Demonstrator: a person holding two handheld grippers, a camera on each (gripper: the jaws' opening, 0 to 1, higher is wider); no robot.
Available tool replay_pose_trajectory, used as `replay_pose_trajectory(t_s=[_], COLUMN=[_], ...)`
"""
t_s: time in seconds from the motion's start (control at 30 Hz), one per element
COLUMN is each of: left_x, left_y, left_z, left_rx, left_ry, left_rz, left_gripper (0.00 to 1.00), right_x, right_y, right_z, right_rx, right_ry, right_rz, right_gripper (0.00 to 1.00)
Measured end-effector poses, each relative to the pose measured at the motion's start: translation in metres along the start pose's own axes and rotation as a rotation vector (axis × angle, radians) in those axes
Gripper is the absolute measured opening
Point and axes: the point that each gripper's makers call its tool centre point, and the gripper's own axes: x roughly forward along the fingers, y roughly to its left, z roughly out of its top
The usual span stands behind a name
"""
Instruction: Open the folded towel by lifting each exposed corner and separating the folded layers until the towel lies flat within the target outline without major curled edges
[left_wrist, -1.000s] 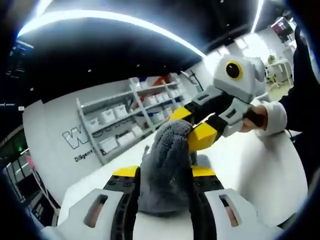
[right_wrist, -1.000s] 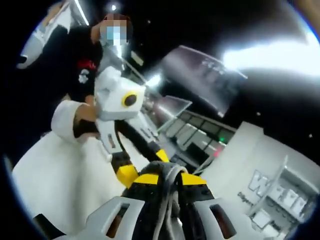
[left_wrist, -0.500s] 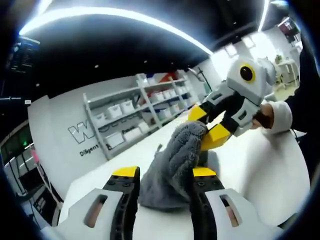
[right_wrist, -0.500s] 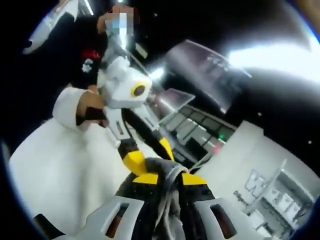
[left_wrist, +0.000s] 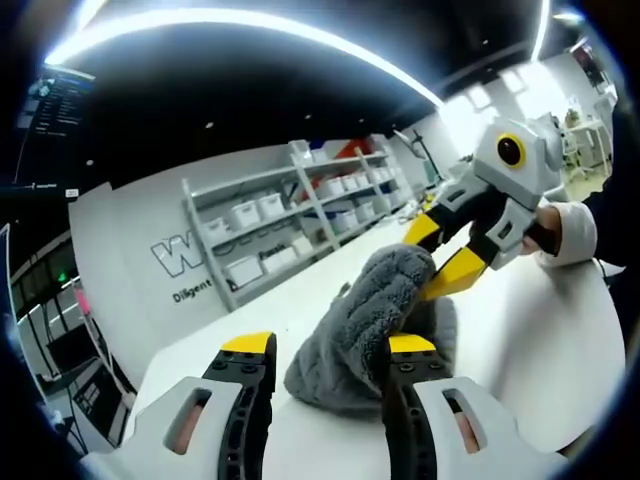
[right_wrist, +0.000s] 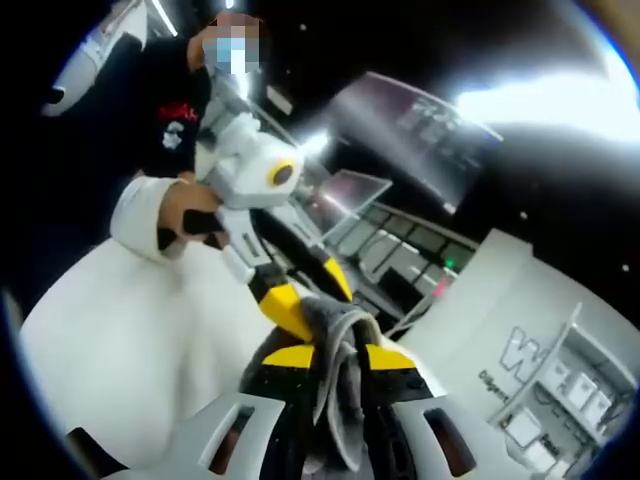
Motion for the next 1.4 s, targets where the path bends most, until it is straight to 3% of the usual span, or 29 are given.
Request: replay_pose_trajectory(t_s=[0.23,0.6,0.73,0.97,1.2,1.33,1.4], left_x=[-0.001,0.005,0.007,0.005,0.002,-0.002,-0.002], left_y=[0.001,-0.029,-0.037,-0.036,-0.033,-0.024,-0.021], left_z=[-0.002,0.007,0.009,0.006,0.004,0.003,0.002], left_rx=[-0.007,0.103,0.165,0.16,0.141,0.098,0.118], left_ry=[0.004,-0.023,-0.016,0.011,0.026,0.021,0.023], left_rz=[0.0,-0.092,-0.087,-0.068,-0.052,-0.039,-0.037], left_gripper=[0.4,0.4,0.36,0.26,0.19,0.19,0.19], right_x=[-0.002,-0.001,0.001,0.004,0.0,-0.012,-0.017], right_y=[-0.002,0.007,0.015,0.016,0.014,-0.002,-0.014], right_z=[-0.006,0.008,0.018,0.016,0.016,0.013,0.003], right_rx=[0.112,0.011,0.011,-0.006,0.045,0.174,0.212], right_ry=[0.001,-0.024,-0.064,-0.072,-0.092,-0.154,-0.138], right_rz=[-0.003,-0.012,0.01,0.009,0.019,0.006,-0.015], right_gripper=[0.1,0.03,0.02,0.04,0.07,0.09,0.11])
